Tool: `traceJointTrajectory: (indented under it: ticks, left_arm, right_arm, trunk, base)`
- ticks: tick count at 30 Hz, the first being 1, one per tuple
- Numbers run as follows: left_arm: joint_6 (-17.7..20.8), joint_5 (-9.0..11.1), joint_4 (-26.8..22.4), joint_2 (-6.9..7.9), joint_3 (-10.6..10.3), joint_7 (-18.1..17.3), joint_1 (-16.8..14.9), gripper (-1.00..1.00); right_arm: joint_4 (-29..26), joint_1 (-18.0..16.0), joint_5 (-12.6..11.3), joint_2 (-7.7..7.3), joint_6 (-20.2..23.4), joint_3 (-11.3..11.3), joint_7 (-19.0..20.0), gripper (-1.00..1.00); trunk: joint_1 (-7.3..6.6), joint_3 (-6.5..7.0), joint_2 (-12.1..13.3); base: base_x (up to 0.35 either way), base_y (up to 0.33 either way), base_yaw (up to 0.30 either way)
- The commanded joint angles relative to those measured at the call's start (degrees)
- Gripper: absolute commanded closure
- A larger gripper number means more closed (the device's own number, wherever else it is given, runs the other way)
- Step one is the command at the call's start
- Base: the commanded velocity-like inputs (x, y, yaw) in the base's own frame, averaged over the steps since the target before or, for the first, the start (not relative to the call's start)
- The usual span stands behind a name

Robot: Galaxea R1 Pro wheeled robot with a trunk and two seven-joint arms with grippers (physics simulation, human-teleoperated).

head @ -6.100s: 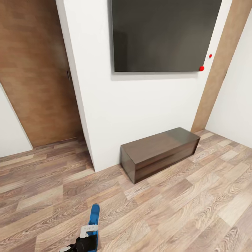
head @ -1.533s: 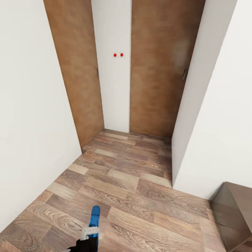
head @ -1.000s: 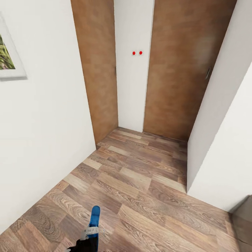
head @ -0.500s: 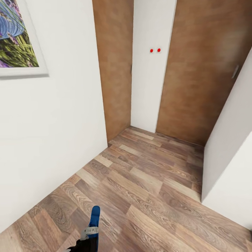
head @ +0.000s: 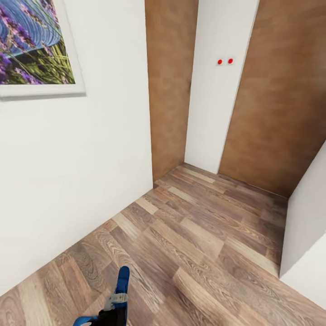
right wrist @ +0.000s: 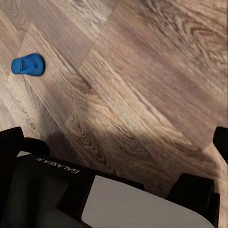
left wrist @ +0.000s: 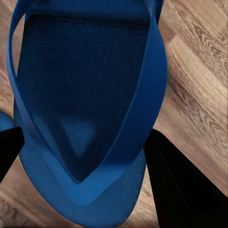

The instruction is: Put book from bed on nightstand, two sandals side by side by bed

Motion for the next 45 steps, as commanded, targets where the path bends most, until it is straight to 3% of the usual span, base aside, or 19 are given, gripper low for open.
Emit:
traceJointTrajectory:
  ticks: [1, 23, 45]
  left_arm:
    - [0.28, 0.36, 0.0, -0.06, 0.45, -0.44, -0.04, 1.0]
    - [0.28, 0.28, 1.03, -0.09, 0.38, -0.44, -0.04, 1.0]
    - [0.27, 0.36, 1.2, -0.06, 0.36, -0.44, -0.04, 1.0]
  right_arm:
    - [0.03, -0.01, -0.13, 0.0, 0.14, -0.21, 0.26, -1.0]
    - [0.02, -0.01, -0.11, -0.02, 0.07, -0.21, 0.17, -1.0]
    - [0.02, -0.01, -0.1, 0.0, 0.06, -0.21, 0.17, -1.0]
  trunk:
    - [0.0, -0.1, -0.02]
    - [0.0, -1.14, -0.02]
    - [0.0, -2.18, -0.02]
  base:
    - [0.019, -0.029, 0.257]
    - [0.003, -0.004, 0.257]
    - [0.12, -0.044, 0.257]
